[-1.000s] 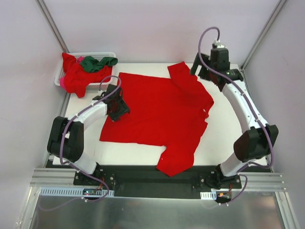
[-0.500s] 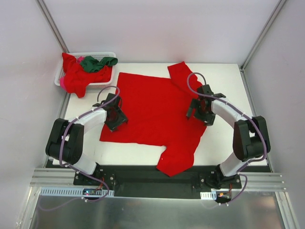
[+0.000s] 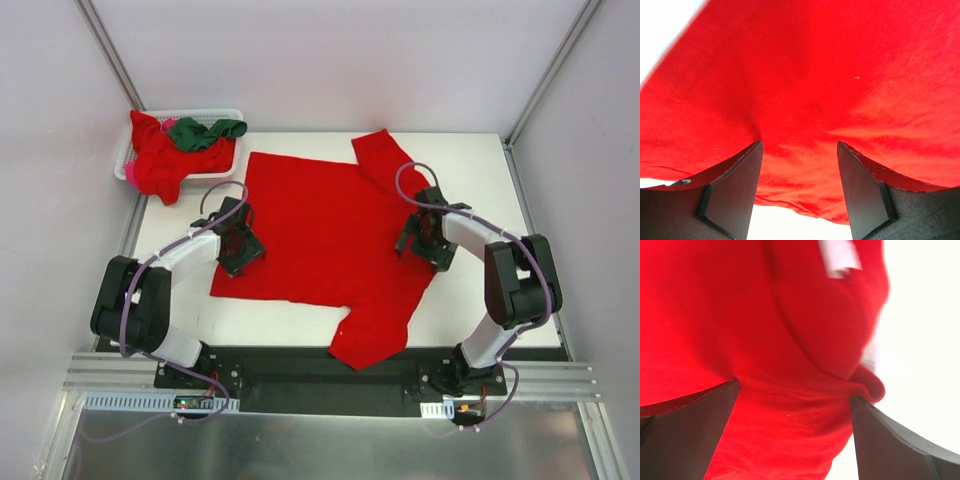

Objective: Fold and stack the t-shirts

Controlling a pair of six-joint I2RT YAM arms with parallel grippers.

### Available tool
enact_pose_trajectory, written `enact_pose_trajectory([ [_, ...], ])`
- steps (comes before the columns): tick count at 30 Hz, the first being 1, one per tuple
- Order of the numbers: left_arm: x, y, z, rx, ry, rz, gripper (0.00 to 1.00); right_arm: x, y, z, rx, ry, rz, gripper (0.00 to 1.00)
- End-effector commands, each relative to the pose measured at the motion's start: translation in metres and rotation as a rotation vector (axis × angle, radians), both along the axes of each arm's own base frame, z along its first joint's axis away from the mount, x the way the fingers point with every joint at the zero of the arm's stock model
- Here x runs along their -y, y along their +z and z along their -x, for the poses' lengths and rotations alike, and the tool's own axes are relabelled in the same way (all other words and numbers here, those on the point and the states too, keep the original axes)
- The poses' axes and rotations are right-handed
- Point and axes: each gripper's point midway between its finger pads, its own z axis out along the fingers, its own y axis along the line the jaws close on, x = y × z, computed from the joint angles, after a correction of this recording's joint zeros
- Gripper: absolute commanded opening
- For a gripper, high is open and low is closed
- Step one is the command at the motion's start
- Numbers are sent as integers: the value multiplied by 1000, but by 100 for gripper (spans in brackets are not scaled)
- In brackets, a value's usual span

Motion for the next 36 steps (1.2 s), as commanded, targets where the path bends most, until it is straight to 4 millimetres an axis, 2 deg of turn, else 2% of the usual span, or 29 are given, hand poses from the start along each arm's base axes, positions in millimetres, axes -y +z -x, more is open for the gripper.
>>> enact_pose_trajectory([
  [1, -6, 16, 1, 42, 32, -6, 62, 29, -5, 4, -16, -79, 38, 100],
  [11, -12, 33, 0, 109, 64, -9, 64, 45, 7, -27, 6, -27, 74, 95],
  [13, -12, 35, 0, 113, 59, -7, 64, 55, 4, -31, -8, -41, 70, 95],
  [17, -14, 31, 7, 101, 66, -13, 64, 74, 12, -47, 6, -38, 105, 95],
  [18, -15, 30, 9, 101, 71, -14, 64, 74, 20, -53, 22, -39, 92, 95],
  [20, -18, 33, 14, 108, 81, -16, 64, 65, 37, -53, 50, -29, 46, 95],
  [21, -19, 34, 16, 111, 91, -15, 64, 54, 49, -54, 84, -9, 11, 96],
  [22, -20, 40, 18, 127, 97, -6, 64, 49, 73, -54, 144, -2, -4, 97],
  [23, -21, 38, 25, 114, 103, -2, 64, 45, 88, -52, 177, 1, -13, 98],
  [25, -17, 45, 32, 124, 119, 39, 63, 33, 114, -43, 210, 22, -30, 100],
  [26, -18, 41, 40, 107, 130, 45, 63, 30, 136, -36, 263, 25, -44, 100],
  [28, -22, 41, 53, 100, 167, 52, 63, 25, 150, -18, 282, 15, -57, 100],
  [29, -26, 35, 62, 77, 182, 43, 62, 25, 155, 0, 298, 6, -67, 100],
  [31, -33, 30, 80, 36, 210, 27, 62, 21, 153, 24, 290, -46, -127, 100],
  [32, -34, 24, 90, 6, 215, 24, 61, 21, 132, 45, 234, -62, -136, 100],
  [33, -32, 22, 96, -16, 223, 37, 61, 22, 138, 59, 261, -80, -160, 100],
  [36, -29, 10, 113, -66, 229, 67, 57, 25, 116, 101, 181, -128, -176, 100],
])
